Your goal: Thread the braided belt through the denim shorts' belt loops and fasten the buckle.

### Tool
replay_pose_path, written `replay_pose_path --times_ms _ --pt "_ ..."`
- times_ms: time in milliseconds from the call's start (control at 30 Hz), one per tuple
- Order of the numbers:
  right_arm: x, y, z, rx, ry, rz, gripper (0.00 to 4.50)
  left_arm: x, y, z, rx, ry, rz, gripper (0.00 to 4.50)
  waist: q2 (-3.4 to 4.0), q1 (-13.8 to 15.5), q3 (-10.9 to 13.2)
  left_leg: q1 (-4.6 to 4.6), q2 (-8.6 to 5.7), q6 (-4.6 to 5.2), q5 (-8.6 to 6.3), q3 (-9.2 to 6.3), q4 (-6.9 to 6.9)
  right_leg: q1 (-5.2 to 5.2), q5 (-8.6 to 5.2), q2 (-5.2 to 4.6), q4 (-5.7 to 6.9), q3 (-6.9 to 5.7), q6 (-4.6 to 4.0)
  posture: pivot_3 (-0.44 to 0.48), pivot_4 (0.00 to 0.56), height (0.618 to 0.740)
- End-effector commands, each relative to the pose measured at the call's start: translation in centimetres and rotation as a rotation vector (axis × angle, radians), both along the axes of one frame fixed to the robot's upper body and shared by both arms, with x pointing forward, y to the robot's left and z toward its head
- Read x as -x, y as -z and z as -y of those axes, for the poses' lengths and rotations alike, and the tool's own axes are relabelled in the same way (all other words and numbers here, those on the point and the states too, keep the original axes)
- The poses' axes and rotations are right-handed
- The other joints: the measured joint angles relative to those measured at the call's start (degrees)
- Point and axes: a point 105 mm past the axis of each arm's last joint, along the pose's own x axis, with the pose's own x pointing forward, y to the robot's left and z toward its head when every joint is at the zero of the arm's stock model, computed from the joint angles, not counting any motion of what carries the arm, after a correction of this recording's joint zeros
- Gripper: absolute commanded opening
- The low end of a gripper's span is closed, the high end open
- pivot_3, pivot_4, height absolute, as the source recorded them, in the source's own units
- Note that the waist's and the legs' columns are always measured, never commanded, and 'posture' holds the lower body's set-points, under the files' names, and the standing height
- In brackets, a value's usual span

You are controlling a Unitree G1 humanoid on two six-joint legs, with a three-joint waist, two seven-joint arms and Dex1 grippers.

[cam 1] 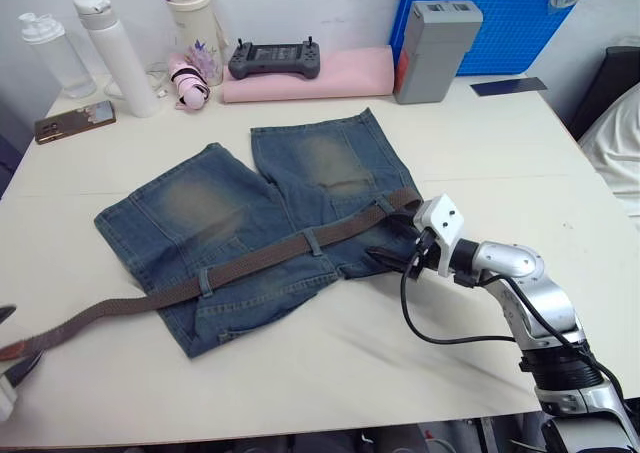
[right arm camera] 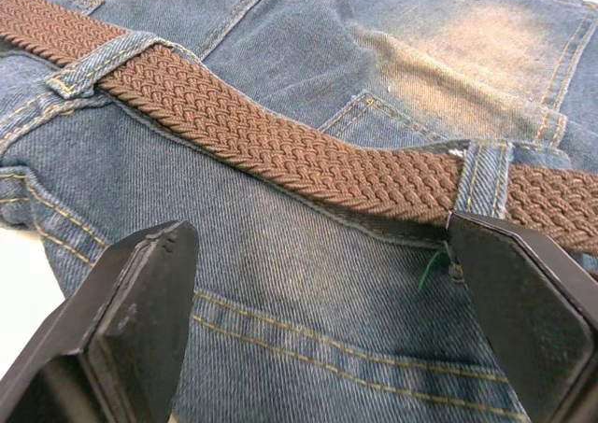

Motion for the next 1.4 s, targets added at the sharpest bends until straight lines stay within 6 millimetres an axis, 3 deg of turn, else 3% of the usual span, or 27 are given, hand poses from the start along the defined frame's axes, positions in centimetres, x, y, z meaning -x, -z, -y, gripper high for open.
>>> replay_pose_path --times_ms 33,200,367,467,633,800,933,1000,1100,1300,1367,1400 --pt "0.0 -1.9 0.7 0.015 -0.029 0.074 4.50 -2.7 -2.8 5.1 0.121 0.148 0.038 4.45 0.00 -0.1 0.0 0.00 0.09 0.00 0.00 -0.01 0.01 0.00 0.00 -0.03 0.00 0.00 0.00 0.000 0.150 0.739" --pt "0.3 -2.4 1.7 0.106 -0.093 0.120 4.50 -3.9 -2.8 12.6 0.379 0.236 -0.154 4.45 0.01 -0.2 0.0 -0.03 0.18 0.02 -0.02 0.00 0.09 0.00 0.00 0.03 0.00 0.00 0.00 0.000 0.150 0.739" --pt "1.0 -1.6 3.4 0.247 -0.148 0.116 4.50 -3.2 -0.9 17.1 0.534 0.293 -0.382 4.45 0.11 -0.2 0.1 -0.02 0.03 0.00 -0.03 0.07 0.08 0.00 0.00 0.20 -0.06 0.04 -0.01 0.000 0.150 0.739" --pt "0.8 -0.6 4.4 0.351 -0.143 0.114 4.50 -2.7 0.5 18.6 0.565 0.305 -0.481 4.45 0.14 0.0 0.1 -0.01 -0.01 0.00 -0.03 0.11 0.09 0.01 0.00 0.19 -0.07 0.08 -0.01 0.000 0.150 0.739" --pt "0.2 1.4 4.8 0.482 -0.134 0.136 4.50 -1.7 2.8 19.4 0.575 0.299 -0.612 4.45 0.15 -0.1 0.1 0.00 -0.02 0.00 -0.03 0.15 0.10 0.01 0.00 0.22 -0.07 0.11 -0.03 0.000 0.150 0.739" --pt "0.0 2.2 3.8 0.512 -0.145 0.173 4.50 -1.8 5.2 18.4 0.495 0.245 -0.661 4.45 0.07 0.0 0.0 0.04 0.02 0.00 -0.03 0.18 0.19 0.04 0.03 0.25 -0.04 0.13 -0.07 0.000 0.150 0.739" --pt "-0.7 3.4 4.3 0.569 -0.097 0.165 4.50 -2.4 6.6 17.8 0.454 0.195 -0.635 4.45 0.10 0.0 -0.1 0.13 0.04 -0.01 -0.03 0.17 0.25 0.14 0.06 0.25 -0.02 0.15 -0.12 0.000 0.150 0.739" --pt "-1.2 3.8 4.6 0.583 -0.061 0.151 4.50 -2.6 7.2 17.7 0.441 0.189 -0.632 3.93 0.15 0.0 -0.1 0.59 0.05 -0.02 -0.04 0.17 0.20 0.66 0.06 0.25 -0.10 0.15 -0.13 0.000 0.150 0.739" --pt "-1.5 4.1 5.0 0.575 -0.021 0.106 3.73 -2.6 7.5 17.8 0.440 0.193 -0.632 2.97 0.20 0.1 -0.2 1.28 0.09 -0.05 -0.10 0.12 -0.04 1.29 0.06 0.25 -0.37 0.11 -0.14 0.000 0.150 0.739" --pt "-2.4 3.8 5.3 0.577 0.026 0.098 0.80 -2.6 8.4 16.8 0.374 0.170 -0.638 0.20 0.48 0.0 -0.4 1.49 0.49 -0.06 -0.17 0.11 -0.05 1.52 0.06 0.30 -0.46 0.09 -0.15 0.000 0.150 0.739" --pt "-2.9 3.7 5.5 0.585 0.060 0.103 0.10 -3.1 8.6 15.8 0.312 0.157 -0.624 0.00 0.56 0.0 -0.4 1.50 0.49 -0.06 -0.18 0.12 -0.05 1.52 0.07 0.30 -0.46 0.09 -0.16 0.000 0.150 0.739" --pt "-3.1 3.7 5.7 0.590 0.079 0.101 0.10 -3.5 8.7 15.3 0.286 0.153 -0.616 0.00 0.59 0.1 -0.4 1.50 0.50 -0.07 -0.18 0.11 -0.05 1.52 0.06 0.31 -0.47 0.08 -0.16 0.000 0.150 0.739"
